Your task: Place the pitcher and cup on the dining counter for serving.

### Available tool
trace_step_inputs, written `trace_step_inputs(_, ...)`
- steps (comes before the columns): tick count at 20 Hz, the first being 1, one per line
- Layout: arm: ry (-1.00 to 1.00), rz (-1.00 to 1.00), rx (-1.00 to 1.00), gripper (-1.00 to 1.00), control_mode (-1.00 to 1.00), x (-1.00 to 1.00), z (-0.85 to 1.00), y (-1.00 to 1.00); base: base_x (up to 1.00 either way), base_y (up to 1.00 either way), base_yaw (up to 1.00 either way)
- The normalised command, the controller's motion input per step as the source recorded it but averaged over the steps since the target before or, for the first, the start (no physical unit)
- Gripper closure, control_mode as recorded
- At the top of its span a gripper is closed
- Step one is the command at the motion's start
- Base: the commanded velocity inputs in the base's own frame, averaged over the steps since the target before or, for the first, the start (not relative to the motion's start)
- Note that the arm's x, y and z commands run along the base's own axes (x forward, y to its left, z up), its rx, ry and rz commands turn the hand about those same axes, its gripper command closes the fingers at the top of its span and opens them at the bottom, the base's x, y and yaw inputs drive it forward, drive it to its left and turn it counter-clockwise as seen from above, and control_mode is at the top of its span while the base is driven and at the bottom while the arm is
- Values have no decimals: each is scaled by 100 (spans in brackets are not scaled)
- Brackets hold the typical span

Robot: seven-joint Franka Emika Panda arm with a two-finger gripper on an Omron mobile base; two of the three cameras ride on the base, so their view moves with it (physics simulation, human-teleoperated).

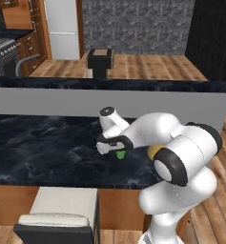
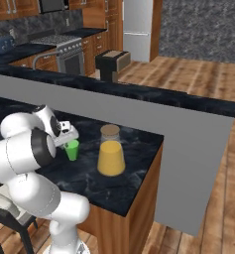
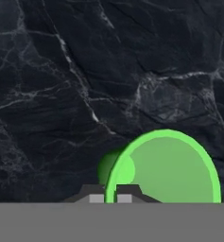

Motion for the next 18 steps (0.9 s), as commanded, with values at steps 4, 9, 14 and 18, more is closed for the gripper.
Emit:
trace_step_inputs(4,-2,0,0,100,-100,0,-33,0,0,0,0)
trace_step_inputs(9,0,0,0,-100,-100,-5,-3,0,0,0,0)
trace_step_inputs(14,-2,0,0,-100,-100,-49,52,6,0,0,0)
trace_step_inputs(18,-9,-4,-1,-100,-100,-61,94,28,0,0,0)
